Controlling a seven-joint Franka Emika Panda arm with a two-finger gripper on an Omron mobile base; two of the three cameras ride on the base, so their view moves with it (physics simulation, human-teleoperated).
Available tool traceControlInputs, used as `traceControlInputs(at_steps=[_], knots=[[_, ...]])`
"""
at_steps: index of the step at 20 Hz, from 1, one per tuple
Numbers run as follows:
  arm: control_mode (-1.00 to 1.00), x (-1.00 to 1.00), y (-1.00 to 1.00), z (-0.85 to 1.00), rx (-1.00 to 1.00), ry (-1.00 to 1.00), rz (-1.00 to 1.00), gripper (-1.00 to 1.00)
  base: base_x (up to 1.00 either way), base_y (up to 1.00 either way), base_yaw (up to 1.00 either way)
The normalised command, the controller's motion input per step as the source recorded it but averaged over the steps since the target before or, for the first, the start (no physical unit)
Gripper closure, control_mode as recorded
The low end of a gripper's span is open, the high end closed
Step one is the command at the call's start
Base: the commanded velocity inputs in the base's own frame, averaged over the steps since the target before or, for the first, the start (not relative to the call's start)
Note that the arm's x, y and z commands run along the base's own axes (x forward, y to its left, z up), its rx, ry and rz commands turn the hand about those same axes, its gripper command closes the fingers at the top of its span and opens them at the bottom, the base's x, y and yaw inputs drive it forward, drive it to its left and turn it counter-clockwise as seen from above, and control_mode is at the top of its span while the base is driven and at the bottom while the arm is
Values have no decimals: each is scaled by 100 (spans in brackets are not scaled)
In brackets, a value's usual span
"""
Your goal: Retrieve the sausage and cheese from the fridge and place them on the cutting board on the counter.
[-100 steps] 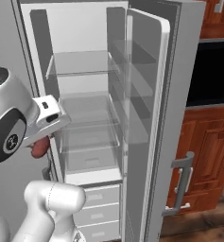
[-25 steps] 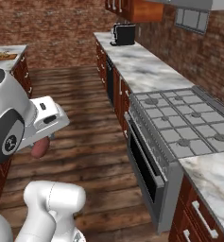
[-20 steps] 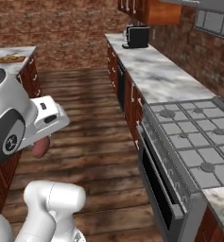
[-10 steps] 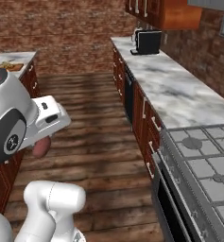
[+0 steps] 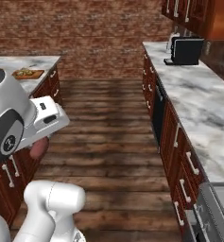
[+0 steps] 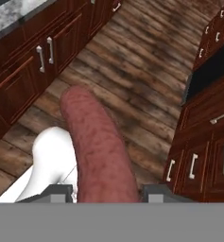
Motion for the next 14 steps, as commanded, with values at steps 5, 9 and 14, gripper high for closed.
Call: traceControlInputs(at_steps=[5, 9, 14], knots=[[100, 0, 0, 0, 0, 0, 0, 100, 100, 1, 34], [100, 0, 0, 0, 0, 0, 0, 100, 100, 1, 8], [100, 0, 0, 0, 0, 0, 0, 100, 100, 22, 0]])
